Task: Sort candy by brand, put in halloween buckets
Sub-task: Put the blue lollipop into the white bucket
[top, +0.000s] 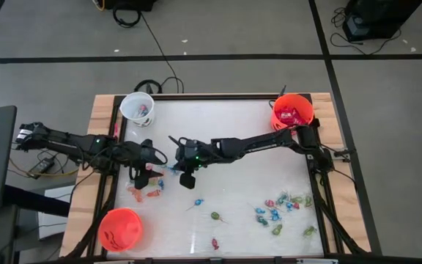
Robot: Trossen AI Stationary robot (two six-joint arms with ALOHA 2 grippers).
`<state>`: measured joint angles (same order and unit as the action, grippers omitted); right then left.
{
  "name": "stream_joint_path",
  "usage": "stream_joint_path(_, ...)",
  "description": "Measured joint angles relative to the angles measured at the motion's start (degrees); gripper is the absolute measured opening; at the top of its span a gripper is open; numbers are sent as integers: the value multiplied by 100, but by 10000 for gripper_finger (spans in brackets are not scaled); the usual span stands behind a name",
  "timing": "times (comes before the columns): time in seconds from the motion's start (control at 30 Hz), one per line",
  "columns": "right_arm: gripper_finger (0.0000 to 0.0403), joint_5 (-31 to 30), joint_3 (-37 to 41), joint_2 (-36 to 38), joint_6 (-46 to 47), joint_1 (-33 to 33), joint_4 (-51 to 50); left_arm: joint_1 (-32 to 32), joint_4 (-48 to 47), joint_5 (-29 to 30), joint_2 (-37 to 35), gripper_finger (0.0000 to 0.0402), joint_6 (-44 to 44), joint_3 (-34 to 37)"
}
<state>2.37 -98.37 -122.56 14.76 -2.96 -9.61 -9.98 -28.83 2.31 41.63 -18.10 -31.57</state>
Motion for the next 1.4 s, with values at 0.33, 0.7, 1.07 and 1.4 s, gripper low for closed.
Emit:
stream_joint_path(0.33, 10, 5, 0, 0, 4, -7, 90, 4, 613, 149, -7, 235, -192, 0)
stream_joint_path(0.7, 10, 29, 0, 0, 9, -2, 145, 11, 248, 198, -7, 124, -299, 0)
stream_joint_path(1.07, 12, 145, 0, 0, 40, -2, 132, 11, 368, 228, -7, 87, -272, 0)
stream_joint_path(1.4, 105, -370, 0, 0, 1490, 209, -891, 908, -1046, 1748, -6, 92, -424, -748)
